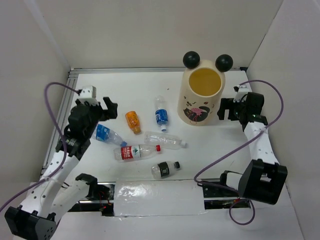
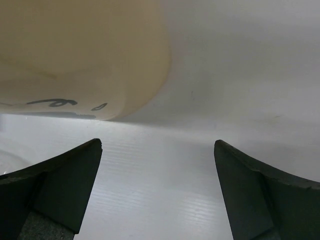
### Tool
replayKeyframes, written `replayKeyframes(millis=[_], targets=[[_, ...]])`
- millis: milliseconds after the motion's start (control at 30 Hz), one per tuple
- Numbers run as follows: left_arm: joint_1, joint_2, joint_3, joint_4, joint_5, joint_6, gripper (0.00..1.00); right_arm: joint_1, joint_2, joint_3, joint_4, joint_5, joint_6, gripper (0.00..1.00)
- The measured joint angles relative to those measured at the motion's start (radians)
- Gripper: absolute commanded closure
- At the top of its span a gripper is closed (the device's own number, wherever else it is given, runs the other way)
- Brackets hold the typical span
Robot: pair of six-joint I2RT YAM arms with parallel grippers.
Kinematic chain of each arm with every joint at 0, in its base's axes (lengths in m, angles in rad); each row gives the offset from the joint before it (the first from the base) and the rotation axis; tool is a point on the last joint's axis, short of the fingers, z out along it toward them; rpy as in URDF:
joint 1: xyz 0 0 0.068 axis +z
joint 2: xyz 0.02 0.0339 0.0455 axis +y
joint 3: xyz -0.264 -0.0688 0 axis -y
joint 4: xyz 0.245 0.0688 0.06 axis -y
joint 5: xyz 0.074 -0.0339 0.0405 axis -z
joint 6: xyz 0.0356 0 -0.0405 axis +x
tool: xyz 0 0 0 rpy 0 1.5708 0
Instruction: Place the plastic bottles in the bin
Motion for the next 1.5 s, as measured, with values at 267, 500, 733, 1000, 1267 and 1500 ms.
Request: replayKeyframes(millis=[267,500,733,1000,1267,1500], targets=[[0.031,0.046,0.148,-0.016,0.071,-0.064,0.01,0.0,-0.137,0.0,-0.014,0.025,-0.049,0.0],[0.045,0.069,0.099,-0.089,0.163,-0.104,0.47,-0.004,-0.183,0.0,-0.07,-0.111,-0.171,0.39],[0.045,0.075,0.054,-0.117,0.213,-0.139,0.18,0.315,-0.187,0.0,-0.101,-0.191,-0.206,0.36],[0.032,0.022,-0.039,-0.166,0.216,-0.204,0.12,0.772,-0.079,0.064,-0.034,-0.039,-0.157,0.17],[-0.002,-0.007,-0.048,-0.228,0.17,-0.283,0.09,1.011,0.313,0.282,0.051,0.323,0.05,0.06],[-0.056,-0.108,-0.048,-0.345,0.103,-0.405,0.09,0.999,0.662,0.626,0.061,0.58,0.28,0.01]])
